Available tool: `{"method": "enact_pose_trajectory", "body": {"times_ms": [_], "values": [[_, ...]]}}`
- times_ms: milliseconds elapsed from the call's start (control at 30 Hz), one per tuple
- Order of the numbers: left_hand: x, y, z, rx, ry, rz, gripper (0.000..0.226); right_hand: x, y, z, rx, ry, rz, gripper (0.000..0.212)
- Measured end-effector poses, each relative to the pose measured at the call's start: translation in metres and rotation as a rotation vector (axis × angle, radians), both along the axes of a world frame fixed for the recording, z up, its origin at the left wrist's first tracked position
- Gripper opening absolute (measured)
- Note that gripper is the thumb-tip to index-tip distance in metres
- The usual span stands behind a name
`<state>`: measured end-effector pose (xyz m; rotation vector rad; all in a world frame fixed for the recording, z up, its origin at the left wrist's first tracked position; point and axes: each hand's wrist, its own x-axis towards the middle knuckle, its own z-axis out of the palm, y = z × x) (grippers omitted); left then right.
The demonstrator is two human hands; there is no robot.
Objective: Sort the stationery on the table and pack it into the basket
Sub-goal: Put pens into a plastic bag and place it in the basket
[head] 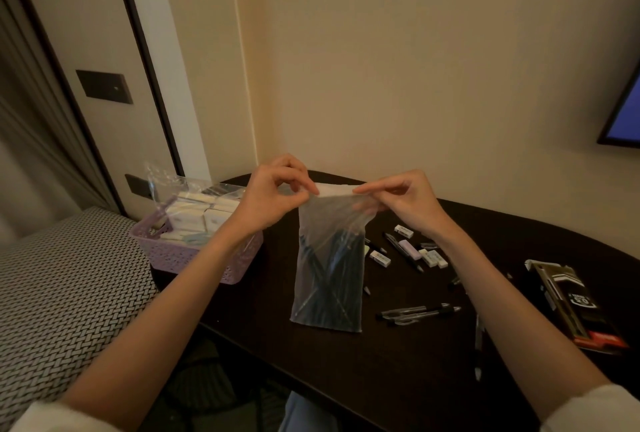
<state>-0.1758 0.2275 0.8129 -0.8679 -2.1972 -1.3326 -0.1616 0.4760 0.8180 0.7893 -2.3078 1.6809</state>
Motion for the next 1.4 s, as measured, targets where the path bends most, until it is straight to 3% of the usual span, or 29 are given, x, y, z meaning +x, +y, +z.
{"method": "enact_pose_trajectory", "body": {"times_ms": [133, 300, 433, 567, 633, 733, 867, 1033, 1167, 1400], "values": [[0.006, 0.002, -0.006, 0.014, -0.043, 0.023, 0.008, -0.001, -0.002, -0.007, 0.051, 0.088, -0.043, 0.026], [0.008, 0.008, -0.009, 0.010, -0.168, -0.031, 0.007, 0.002, -0.005, -0.011, 0.018, 0.119, -0.037, 0.028], [0.005, 0.017, -0.006, 0.082, -0.171, 0.040, 0.022, 0.002, -0.002, -0.015, 0.057, 0.116, -0.029, 0.030], [0.007, 0.015, -0.004, 0.111, -0.177, 0.017, 0.024, -0.001, -0.004, -0.017, 0.062, 0.111, -0.082, 0.012], [0.008, 0.014, -0.003, 0.108, -0.170, 0.025, 0.025, -0.005, -0.005, -0.013, 0.037, 0.053, -0.088, 0.019], [0.009, 0.013, -0.003, 0.110, -0.165, 0.033, 0.026, -0.011, -0.004, -0.006, 0.169, 0.042, -0.025, 0.024], [0.007, 0.009, -0.005, 0.061, -0.143, 0.033, 0.030, -0.012, -0.002, 0.001, 0.329, -0.004, 0.035, 0.015], [0.005, 0.003, -0.007, -0.146, -0.005, 0.079, 0.031, -0.010, -0.005, 0.006, 0.451, 0.198, -0.042, 0.013], [0.009, 0.002, -0.012, -0.091, 0.089, 0.079, 0.020, -0.006, -0.004, -0.005, 0.500, 0.426, -0.102, 0.015], [0.019, 0.001, -0.025, 0.007, 0.035, 0.062, 0.020, 0.001, 0.002, -0.035, 0.554, 0.748, -0.167, 0.018]]}}
